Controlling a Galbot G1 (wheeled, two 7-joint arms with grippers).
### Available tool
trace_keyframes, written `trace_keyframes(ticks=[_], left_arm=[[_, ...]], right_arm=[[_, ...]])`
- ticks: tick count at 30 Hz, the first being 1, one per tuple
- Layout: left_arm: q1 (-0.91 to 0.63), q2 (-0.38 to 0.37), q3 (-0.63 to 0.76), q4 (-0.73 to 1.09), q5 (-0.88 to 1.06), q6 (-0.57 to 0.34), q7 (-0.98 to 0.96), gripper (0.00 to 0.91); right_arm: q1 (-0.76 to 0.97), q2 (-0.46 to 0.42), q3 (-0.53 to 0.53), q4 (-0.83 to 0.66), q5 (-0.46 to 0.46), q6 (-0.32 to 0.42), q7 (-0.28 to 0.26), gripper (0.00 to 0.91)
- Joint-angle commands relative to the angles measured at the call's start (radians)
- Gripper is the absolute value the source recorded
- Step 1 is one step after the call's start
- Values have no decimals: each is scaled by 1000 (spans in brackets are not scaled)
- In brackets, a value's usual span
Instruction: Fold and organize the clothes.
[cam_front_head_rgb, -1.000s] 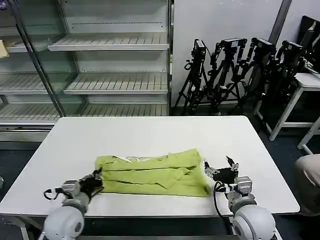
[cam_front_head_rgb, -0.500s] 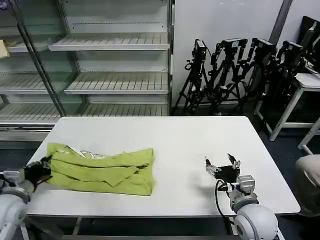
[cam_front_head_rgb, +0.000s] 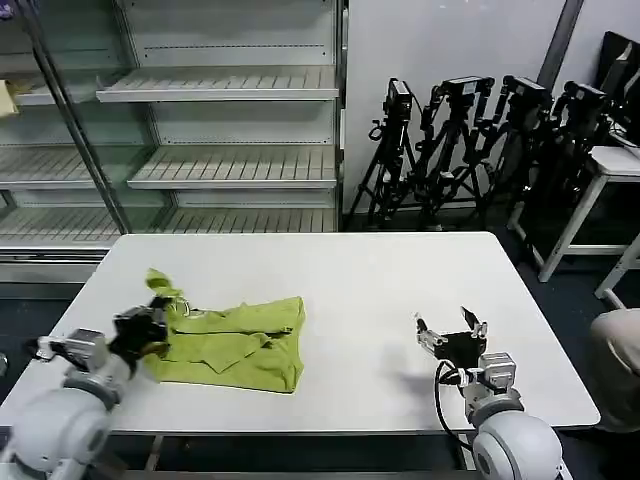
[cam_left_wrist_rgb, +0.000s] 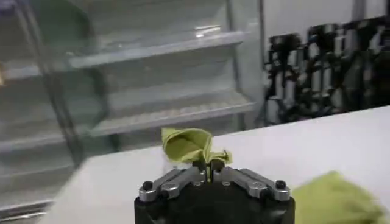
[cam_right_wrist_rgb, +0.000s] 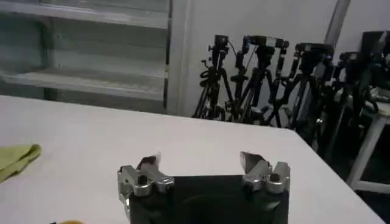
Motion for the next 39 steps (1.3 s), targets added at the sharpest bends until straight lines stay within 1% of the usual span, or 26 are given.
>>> trace_keyframes(ticks=[1,3,9,16,19,21,26,31,32,33,38,39], left_arm=[[-38,-170,337,-22,5,1,-63,10],[-49,-189,360,-8,25,1,-62,10],[-113,-190,392,28,4,1,-78,10],[-180,-211,429,80,-38,2,-120,10],[-191,-221,441,66,-82,3,-150,10],[-194,-222,449,69,-81,3,-150,20],[-194,-231,446,101,-76,4,-186,10],[-183,-215,431,102,-63,4,-199,30],[-183,-214,431,107,-54,4,-199,907],[-180,-212,433,110,-26,3,-195,907],[-167,-221,430,82,-40,-2,-159,907],[-163,-223,430,75,-41,-29,-151,907]], right_arm=[[-9,7,13,0,-11,2,-1,907],[-14,9,17,-2,-14,3,-1,907],[-17,9,27,9,-17,1,-1,907],[-29,3,49,14,-17,2,-4,907],[-31,3,54,15,-17,2,-5,907],[-32,1,56,14,-17,3,-6,907],[-26,1,55,14,-17,3,-8,907],[-19,2,45,8,-17,4,-10,907],[-17,3,42,7,-17,4,-10,907],[-16,4,40,7,-17,4,-10,907],[-14,6,36,11,-17,4,-11,907],[-15,6,36,12,-17,4,-11,907]])
